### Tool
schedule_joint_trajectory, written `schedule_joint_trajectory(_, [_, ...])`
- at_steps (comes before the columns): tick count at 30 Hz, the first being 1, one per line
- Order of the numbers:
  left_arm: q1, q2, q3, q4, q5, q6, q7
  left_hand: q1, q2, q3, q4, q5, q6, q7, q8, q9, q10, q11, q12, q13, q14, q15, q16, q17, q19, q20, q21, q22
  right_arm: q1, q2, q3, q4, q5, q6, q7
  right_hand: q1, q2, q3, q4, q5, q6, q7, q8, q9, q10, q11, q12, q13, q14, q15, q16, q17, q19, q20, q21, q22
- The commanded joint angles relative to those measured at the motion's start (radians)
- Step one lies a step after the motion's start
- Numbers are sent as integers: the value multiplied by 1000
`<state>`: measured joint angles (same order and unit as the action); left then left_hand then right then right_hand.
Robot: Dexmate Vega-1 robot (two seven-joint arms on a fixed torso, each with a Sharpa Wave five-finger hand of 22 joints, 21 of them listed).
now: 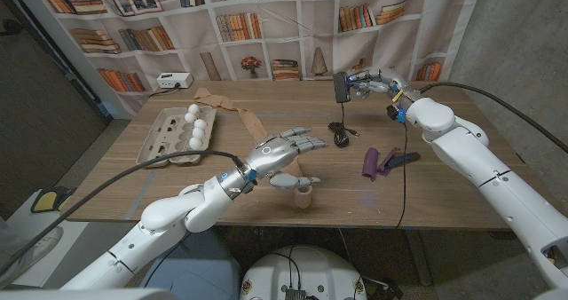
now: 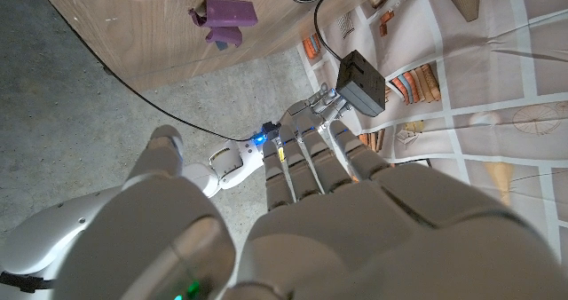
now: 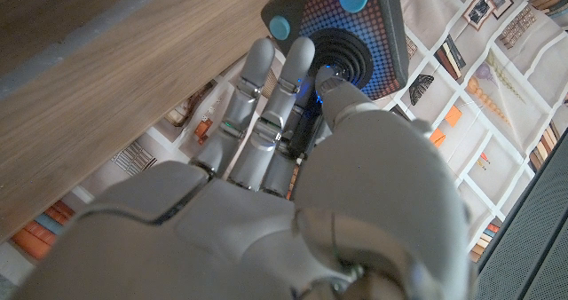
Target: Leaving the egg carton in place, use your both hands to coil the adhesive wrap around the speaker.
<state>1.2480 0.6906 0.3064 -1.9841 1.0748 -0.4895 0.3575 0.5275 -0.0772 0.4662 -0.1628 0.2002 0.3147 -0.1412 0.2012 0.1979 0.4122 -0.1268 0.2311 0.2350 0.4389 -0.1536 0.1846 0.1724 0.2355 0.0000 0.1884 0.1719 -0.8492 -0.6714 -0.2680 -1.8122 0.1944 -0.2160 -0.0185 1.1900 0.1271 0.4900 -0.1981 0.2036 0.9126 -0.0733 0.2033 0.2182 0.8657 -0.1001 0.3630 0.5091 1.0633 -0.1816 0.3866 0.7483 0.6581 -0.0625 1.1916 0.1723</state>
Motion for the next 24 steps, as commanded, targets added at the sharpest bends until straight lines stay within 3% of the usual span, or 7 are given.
schedule_joint_trajectory(1, [10,7,1,-20,22,9,-37,22,-10,-1,-5,3,-32,-5,-11,6,9,4,6,5,19,-5,9,2,-6,10,2,3,-13,-6,7,-10,4,1,-4,23,30,42,31,4,9,3,-2,3,53,5,2,85,13,-50,1,3,-5,-89,9,2])
schedule_joint_trajectory(8, [21,11,-1,-36,46,16,-45,15,-23,-12,1,1,-49,-3,-12,7,14,-6,9,9,44,-4,17,3,-6,16,3,4,-22,-9,12,-19,8,0,-7,24,30,42,31,4,11,2,-1,3,56,4,2,86,12,-50,-1,3,-5,-90,11,2])
schedule_joint_trajectory(17, [32,23,-6,-70,66,24,-91,36,-21,-9,-1,4,-44,-5,-3,7,25,-1,15,16,56,-3,16,2,-6,24,4,4,-38,-18,20,-35,13,-2,-9,24,30,42,31,4,10,3,-2,3,58,4,1,86,13,-50,-3,4,-5,-91,14,2])
schedule_joint_trajectory(18, [34,24,-7,-74,69,26,-97,44,-24,-14,2,4,-1,1,14,9,33,-9,21,23,56,-5,13,3,38,55,20,4,-39,-18,21,-37,13,-3,-9,23,30,42,31,4,10,3,-2,3,58,6,0,86,13,-50,-3,3,-5,-91,14,2])
schedule_joint_trajectory(19, [36,25,-8,-78,76,27,-96,49,-25,-18,4,3,28,9,24,9,38,-1,24,27,55,-5,11,3,64,65,27,5,-41,-20,22,-38,14,-2,-9,23,30,42,32,4,9,3,-2,3,57,5,0,86,14,-49,-3,3,-5,-91,14,1])
schedule_joint_trajectory(21, [38,25,-10,-81,74,27,-98,57,-24,-26,8,1,84,3,40,11,37,-2,25,36,46,-2,7,4,124,116,43,7,-44,-20,24,-41,16,-5,-11,23,30,42,32,4,9,3,-2,3,56,4,0,88,13,-50,-4,3,-5,-91,15,1])
schedule_joint_trajectory(24, [44,28,-15,-93,87,33,-106,60,-25,-28,8,1,85,3,38,12,35,-6,25,38,39,-3,5,4,150,121,50,8,-48,-23,27,-47,16,-5,-12,23,30,42,32,4,9,3,-2,3,57,5,-1,87,14,-49,-4,3,-5,-92,15,1])
